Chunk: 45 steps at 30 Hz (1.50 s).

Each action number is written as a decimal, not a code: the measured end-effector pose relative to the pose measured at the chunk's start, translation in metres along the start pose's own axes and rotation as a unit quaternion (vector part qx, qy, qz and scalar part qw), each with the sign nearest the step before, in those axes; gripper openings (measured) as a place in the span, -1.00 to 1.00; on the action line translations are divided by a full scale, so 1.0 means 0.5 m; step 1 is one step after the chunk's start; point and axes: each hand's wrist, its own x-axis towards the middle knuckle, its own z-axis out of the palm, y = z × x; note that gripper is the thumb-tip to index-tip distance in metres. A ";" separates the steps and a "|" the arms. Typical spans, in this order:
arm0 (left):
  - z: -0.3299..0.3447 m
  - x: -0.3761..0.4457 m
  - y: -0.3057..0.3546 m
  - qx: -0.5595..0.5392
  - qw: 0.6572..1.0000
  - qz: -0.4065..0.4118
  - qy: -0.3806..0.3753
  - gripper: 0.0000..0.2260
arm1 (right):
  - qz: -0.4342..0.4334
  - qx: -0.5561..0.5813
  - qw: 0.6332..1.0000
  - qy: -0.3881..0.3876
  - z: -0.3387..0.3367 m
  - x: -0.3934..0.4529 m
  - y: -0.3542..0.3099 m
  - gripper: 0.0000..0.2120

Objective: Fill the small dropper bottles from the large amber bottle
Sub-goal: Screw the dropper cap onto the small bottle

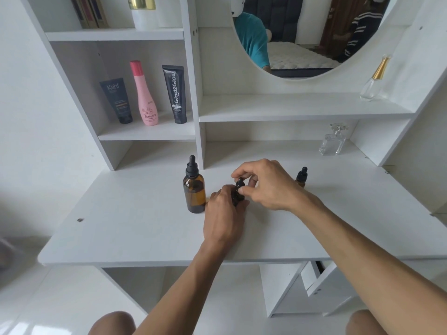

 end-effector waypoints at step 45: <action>-0.008 -0.008 0.011 -0.004 1.000 -0.010 0.002 -0.81 | 0.016 -0.021 0.999 0.036 0.032 -0.011 0.014 -0.87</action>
